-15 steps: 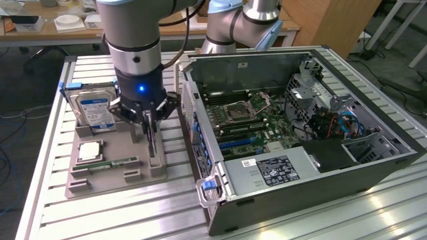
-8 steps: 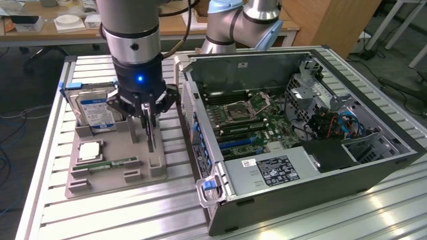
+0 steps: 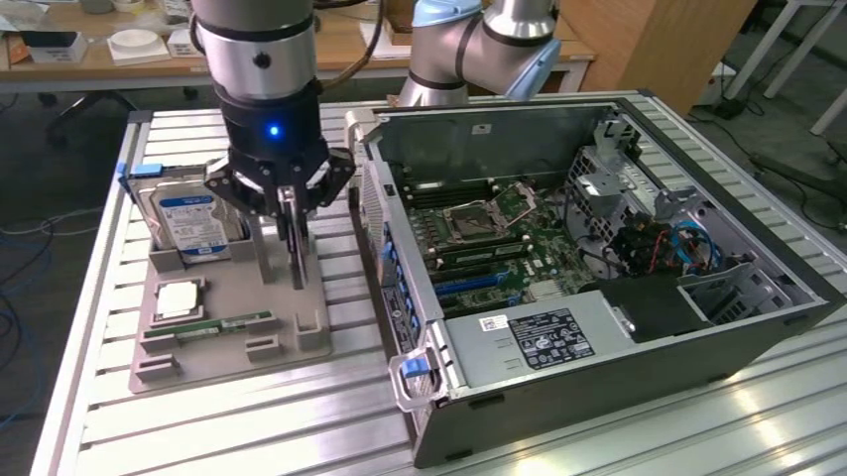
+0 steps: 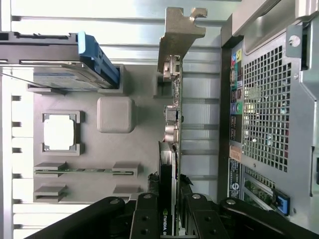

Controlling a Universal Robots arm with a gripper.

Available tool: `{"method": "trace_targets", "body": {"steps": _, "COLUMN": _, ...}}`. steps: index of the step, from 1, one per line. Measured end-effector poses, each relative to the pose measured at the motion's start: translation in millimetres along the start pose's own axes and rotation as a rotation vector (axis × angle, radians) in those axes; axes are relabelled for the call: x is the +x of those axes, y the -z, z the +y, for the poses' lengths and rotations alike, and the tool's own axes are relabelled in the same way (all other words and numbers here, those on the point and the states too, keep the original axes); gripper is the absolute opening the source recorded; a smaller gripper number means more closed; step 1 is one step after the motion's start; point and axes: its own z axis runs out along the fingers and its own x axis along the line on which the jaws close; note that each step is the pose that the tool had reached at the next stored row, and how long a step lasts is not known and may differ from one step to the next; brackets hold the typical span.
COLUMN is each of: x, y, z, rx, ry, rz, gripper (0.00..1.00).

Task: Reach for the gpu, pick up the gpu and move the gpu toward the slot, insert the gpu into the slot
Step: 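Pick up the gpu and move the gpu toward the slot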

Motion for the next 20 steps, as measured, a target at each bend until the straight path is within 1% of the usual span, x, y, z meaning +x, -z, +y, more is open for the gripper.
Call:
{"method": "trace_targets", "body": {"steps": 4, "x": -0.1, "y": 13.9, "z": 0.6, "rx": 0.0000, "ry": 0.000, "rz": -0.0001, "gripper": 0.26}}
{"method": "trace_targets", "body": {"steps": 20, "x": -1.0, "y": 86.5, "z": 4.0, "rx": 0.0000, "ry": -0.006, "rz": -0.0004, "gripper": 0.26}}
